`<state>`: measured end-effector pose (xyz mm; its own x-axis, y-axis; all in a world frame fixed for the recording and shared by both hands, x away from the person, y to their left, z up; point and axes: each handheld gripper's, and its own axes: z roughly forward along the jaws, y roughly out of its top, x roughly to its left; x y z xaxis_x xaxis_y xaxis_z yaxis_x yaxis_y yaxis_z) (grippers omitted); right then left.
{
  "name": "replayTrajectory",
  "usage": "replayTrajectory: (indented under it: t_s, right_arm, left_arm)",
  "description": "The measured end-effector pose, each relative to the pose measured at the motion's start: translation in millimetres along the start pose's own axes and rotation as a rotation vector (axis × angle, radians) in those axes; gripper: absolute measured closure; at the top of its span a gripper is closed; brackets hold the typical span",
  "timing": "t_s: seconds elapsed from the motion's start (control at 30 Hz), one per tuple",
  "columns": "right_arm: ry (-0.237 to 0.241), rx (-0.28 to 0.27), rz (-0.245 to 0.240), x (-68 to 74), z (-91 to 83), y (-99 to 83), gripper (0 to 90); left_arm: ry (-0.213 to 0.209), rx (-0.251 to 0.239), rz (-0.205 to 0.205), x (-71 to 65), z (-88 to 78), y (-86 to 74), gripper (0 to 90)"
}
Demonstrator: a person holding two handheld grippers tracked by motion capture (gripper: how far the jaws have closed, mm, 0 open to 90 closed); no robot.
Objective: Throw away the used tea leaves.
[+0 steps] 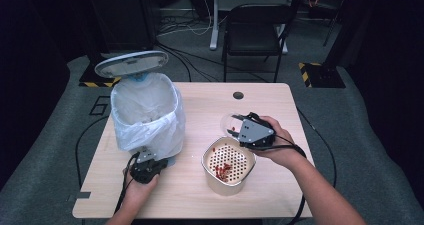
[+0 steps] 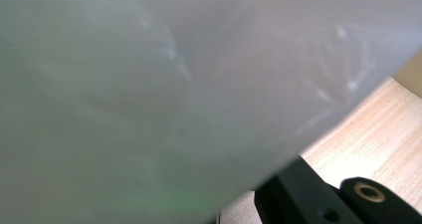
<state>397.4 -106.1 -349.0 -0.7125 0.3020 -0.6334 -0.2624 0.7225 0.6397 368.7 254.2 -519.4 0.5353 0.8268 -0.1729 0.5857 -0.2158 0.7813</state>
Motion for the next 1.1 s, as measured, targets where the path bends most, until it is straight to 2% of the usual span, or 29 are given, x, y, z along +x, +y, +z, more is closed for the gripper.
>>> replayTrajectory:
  t_s: [0.13, 0.3, 0.47, 0.53, 0.63, 0.67, 0.7, 0.77, 0.97, 1.1]
  right_arm:
    - [0.035, -0.022, 0.109, -4.2, 1.5, -3.0, 52.8]
    - [0.073, -0.027, 0.214, -8.5, 3.8, -6.2, 52.9]
    - [0.140, -0.031, 0.362, -18.0, 4.4, -8.7, 53.0]
    - [0.174, -0.031, 0.439, -22.6, 4.3, -9.3, 53.0]
    - [0.195, -0.028, 0.509, -27.3, 4.0, -9.1, 53.0]
    - [0.198, -0.032, 0.518, -28.7, 4.2, -9.0, 53.0]
    - [0.200, -0.029, 0.553, -29.5, 3.8, -8.2, 53.0]
    - [0.217, -0.031, 0.591, -31.7, 4.5, -7.2, 53.0]
    - [0.223, -0.015, 0.626, -34.9, 7.3, 0.8, 53.0]
    - [0.216, -0.007, 0.630, -37.2, 8.4, 9.8, 53.0]
  left_arm:
    - [0.000, 0.000, 0.001, 0.1, 0.0, 0.0, 90.0]
    - [0.000, 0.001, 0.001, 0.1, 0.0, 0.0, 90.0]
    - [0.000, 0.001, 0.000, 0.0, 0.0, 0.0, 90.0]
    - [0.000, 0.001, 0.000, 0.0, 0.0, 0.0, 90.0]
    - [0.000, 0.001, 0.000, 0.0, 0.0, 0.0, 90.0]
    - [0.001, 0.001, 0.001, 0.0, -0.1, 0.1, 90.0]
    - [0.000, 0.001, 0.000, 0.0, 0.0, 0.0, 90.0]
    - [0.000, 0.001, 0.000, 0.0, -0.1, 0.0, 90.0]
    - [0.000, 0.002, 0.000, 0.0, -0.1, 0.1, 90.0]
    - [0.000, 0.003, 0.001, 0.1, -0.2, 0.2, 90.0]
